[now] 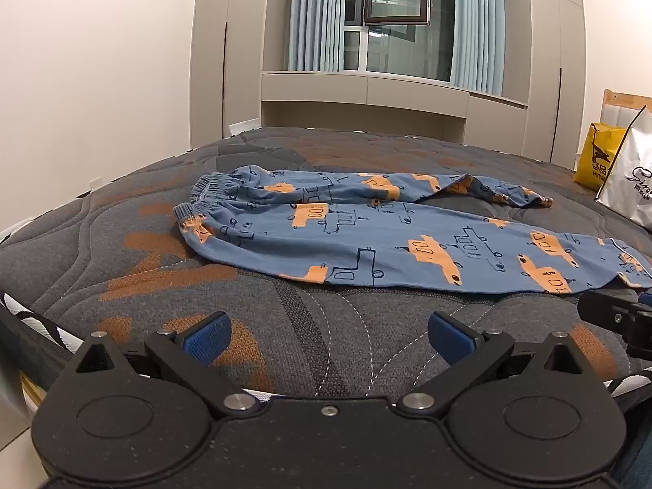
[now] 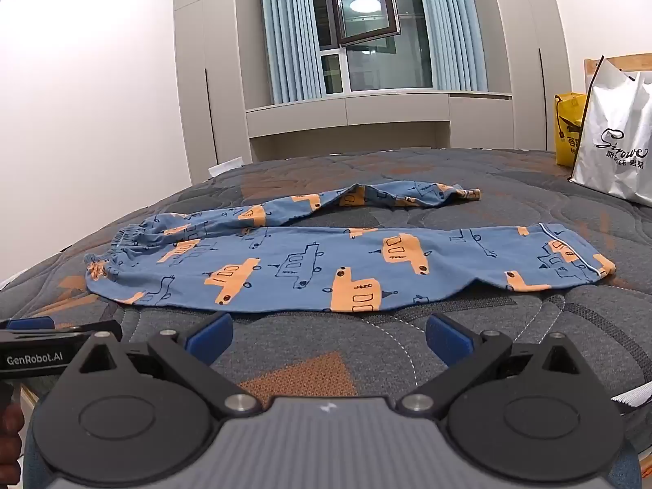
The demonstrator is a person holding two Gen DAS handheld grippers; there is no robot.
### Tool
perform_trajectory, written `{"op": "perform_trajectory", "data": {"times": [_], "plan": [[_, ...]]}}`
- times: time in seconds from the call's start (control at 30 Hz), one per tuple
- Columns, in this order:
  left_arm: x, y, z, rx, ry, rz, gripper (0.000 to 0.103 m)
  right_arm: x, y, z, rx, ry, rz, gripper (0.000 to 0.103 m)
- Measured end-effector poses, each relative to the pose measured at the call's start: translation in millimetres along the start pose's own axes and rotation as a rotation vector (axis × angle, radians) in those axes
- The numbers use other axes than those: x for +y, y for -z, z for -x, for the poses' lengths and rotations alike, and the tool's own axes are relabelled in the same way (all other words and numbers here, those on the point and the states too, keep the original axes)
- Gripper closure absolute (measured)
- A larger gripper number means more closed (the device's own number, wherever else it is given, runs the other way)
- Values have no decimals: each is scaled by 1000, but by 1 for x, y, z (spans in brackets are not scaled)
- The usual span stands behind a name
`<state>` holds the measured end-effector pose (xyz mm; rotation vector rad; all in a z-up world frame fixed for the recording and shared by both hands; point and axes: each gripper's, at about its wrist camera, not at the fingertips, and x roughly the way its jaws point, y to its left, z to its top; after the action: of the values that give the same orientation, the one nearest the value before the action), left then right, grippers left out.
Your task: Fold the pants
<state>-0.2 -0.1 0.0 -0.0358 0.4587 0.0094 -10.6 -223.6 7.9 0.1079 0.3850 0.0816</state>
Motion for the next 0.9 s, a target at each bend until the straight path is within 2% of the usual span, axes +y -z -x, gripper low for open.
{"op": "perform_trajectory", "data": {"times": [0.9], "plan": [[3, -1, 0, -2, -14, 5, 1, 1, -1, 0, 5, 3, 5, 0]]}}
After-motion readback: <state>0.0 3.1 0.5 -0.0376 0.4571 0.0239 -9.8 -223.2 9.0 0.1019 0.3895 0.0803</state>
